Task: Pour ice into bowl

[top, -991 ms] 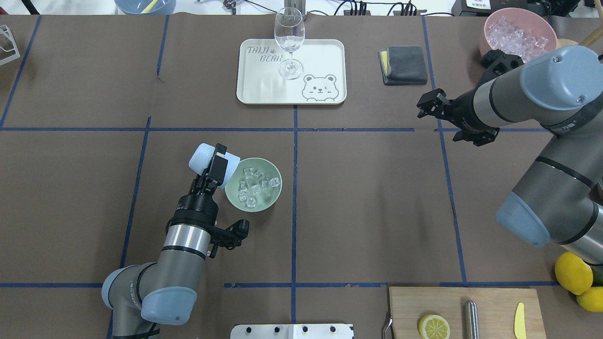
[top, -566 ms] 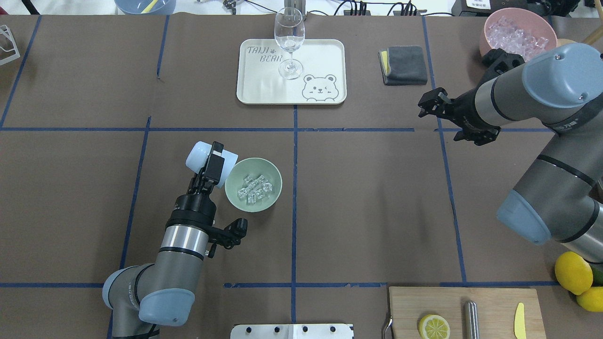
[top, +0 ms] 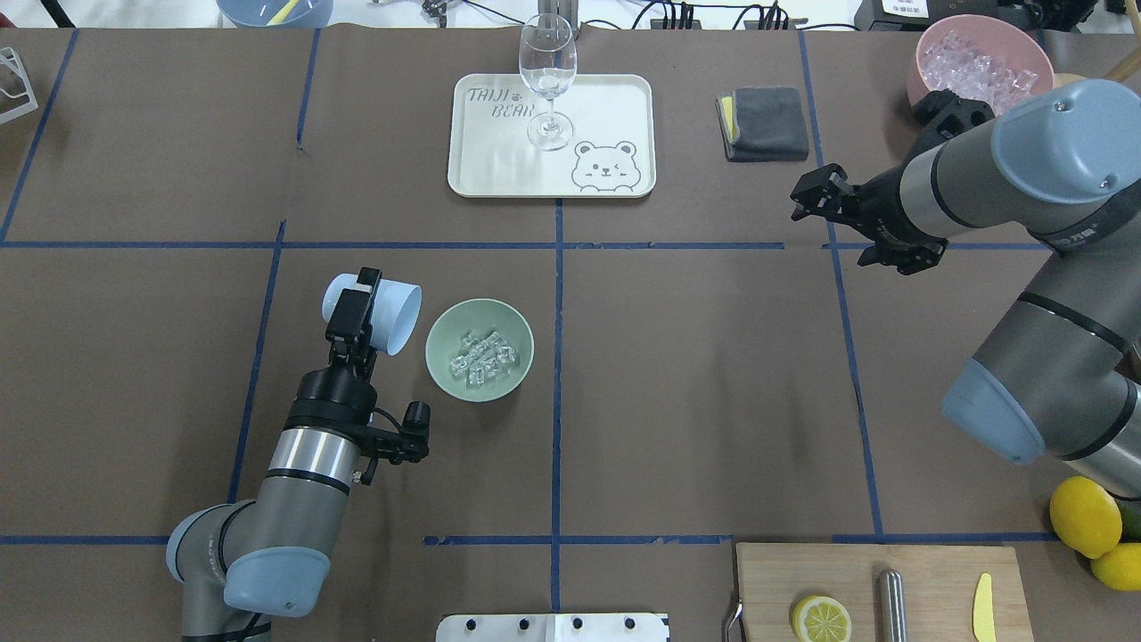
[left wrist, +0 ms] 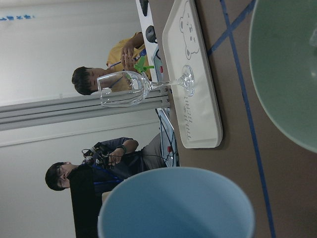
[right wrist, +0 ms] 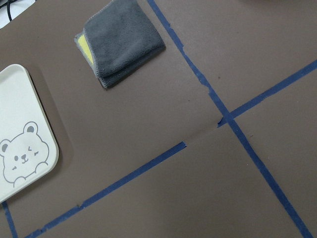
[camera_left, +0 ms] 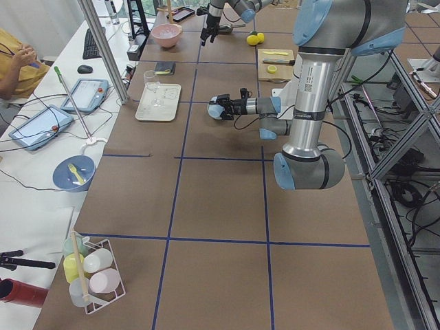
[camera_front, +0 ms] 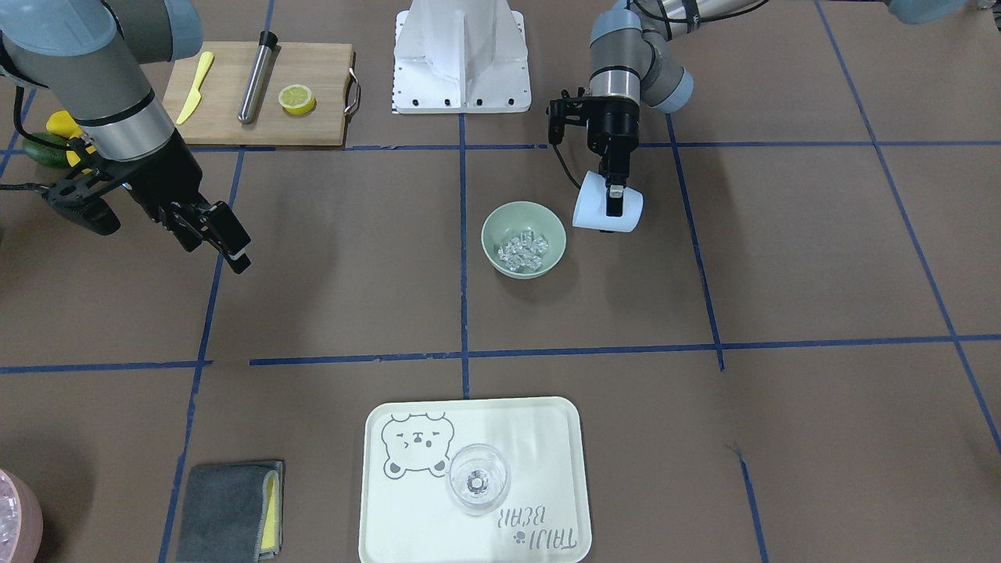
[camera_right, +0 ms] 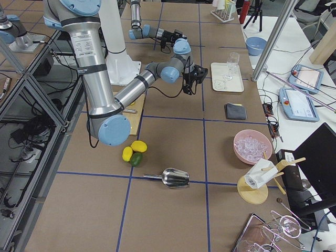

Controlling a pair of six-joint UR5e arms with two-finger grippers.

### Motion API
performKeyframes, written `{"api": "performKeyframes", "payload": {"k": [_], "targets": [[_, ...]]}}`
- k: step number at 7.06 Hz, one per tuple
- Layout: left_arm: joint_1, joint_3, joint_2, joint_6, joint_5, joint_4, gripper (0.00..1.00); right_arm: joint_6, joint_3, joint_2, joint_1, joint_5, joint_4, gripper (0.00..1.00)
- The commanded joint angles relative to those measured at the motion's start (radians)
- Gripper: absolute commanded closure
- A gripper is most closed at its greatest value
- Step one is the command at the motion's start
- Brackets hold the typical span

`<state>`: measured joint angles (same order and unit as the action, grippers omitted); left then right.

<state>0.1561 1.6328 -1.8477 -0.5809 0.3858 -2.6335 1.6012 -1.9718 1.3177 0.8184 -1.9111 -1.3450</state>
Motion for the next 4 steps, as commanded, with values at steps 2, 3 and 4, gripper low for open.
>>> {"api": "performKeyframes", "payload": {"k": [2,3,4], "targets": [[0.005,0.053,0.123,0.535,0.094,-0.019,1.00,0.000,-0.018,0.003,0.001,-0.002,0.001,0.00],[0.003,0.079,0.186,0.693,0.109,-0.022,1.00,0.000,-0.024,0.003,0.001,-0.003,0.001,0.00],[0.003,0.081,0.232,0.871,0.116,-0.028,1.00,0.000,-0.025,0.003,0.001,-0.003,0.001,0.00]]}}
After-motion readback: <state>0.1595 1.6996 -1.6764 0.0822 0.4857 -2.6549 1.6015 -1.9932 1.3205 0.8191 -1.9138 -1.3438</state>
